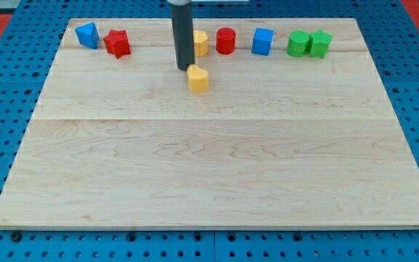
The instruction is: Move the yellow hexagon towards the yellow heart
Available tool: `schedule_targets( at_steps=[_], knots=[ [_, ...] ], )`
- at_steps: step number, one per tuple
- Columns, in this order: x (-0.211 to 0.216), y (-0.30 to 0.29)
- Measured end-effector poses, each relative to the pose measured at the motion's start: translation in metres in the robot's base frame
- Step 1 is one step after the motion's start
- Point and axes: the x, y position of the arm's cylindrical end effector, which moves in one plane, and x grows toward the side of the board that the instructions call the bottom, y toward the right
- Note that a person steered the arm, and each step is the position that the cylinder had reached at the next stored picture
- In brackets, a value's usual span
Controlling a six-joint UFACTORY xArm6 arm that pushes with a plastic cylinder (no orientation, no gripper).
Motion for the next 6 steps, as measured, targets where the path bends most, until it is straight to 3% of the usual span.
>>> schedule_targets(
  at_steps=[1, 2, 3, 4, 6],
  knots=[
    [-0.015, -0.016],
    [-0.074, -0.062],
    [-0.108, -0.045],
    [-0.116, 0.016],
    [-0.002, 0.025]
  ],
)
